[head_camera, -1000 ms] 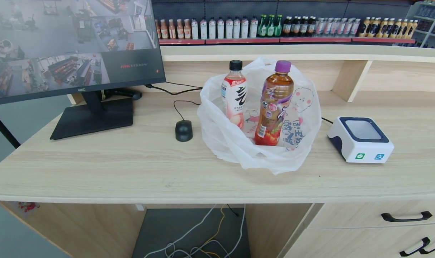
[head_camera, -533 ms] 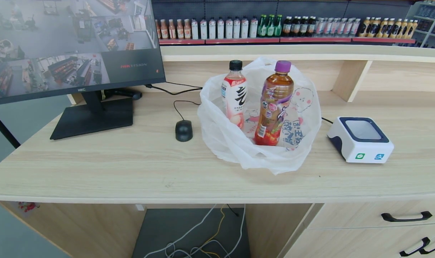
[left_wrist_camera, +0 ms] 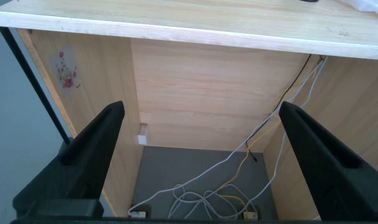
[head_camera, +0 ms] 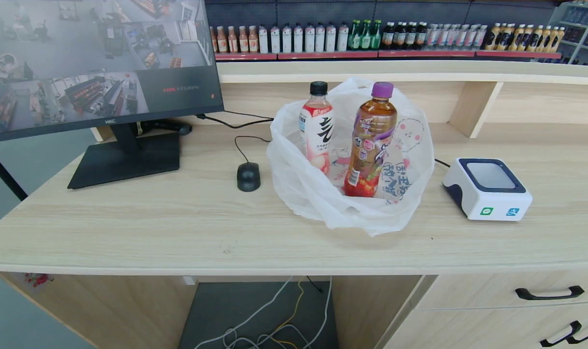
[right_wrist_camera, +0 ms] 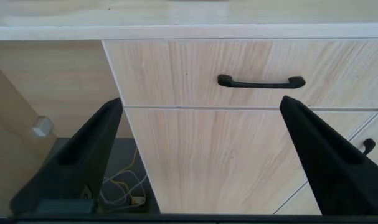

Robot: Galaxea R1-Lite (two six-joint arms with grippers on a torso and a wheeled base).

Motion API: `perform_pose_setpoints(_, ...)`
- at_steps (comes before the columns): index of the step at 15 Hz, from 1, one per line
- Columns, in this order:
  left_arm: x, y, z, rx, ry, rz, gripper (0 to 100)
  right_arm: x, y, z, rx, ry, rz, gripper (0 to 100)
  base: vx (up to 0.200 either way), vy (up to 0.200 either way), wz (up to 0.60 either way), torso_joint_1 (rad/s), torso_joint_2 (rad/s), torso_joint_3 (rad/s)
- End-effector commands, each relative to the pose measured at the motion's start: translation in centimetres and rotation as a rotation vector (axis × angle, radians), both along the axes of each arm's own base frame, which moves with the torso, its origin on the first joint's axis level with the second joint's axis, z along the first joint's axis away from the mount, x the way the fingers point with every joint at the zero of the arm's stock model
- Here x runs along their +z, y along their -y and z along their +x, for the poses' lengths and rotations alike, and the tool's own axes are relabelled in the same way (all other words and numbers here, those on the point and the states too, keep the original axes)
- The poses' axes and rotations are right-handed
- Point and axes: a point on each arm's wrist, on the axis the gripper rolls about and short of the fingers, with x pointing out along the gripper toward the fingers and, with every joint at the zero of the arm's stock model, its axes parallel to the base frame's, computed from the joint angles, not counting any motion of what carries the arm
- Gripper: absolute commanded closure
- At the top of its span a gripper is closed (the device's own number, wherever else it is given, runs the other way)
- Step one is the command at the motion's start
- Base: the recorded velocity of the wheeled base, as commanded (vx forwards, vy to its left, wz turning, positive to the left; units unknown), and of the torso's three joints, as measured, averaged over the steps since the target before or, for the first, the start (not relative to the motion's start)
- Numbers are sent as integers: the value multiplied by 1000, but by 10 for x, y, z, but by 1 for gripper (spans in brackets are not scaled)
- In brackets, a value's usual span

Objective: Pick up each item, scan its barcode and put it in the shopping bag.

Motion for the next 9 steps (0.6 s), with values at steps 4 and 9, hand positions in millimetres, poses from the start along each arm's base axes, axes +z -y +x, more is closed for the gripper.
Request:
perform_pose_setpoints(4,0,0,0,0,1,-3,0,0,0,0,0,-2,-1,0,0,-100,0,1,1,0)
perform_pose_setpoints(9,0,0,0,0,1,-3,0,0,0,0,0,-2,-1,0,0,-200,0,6,0,1)
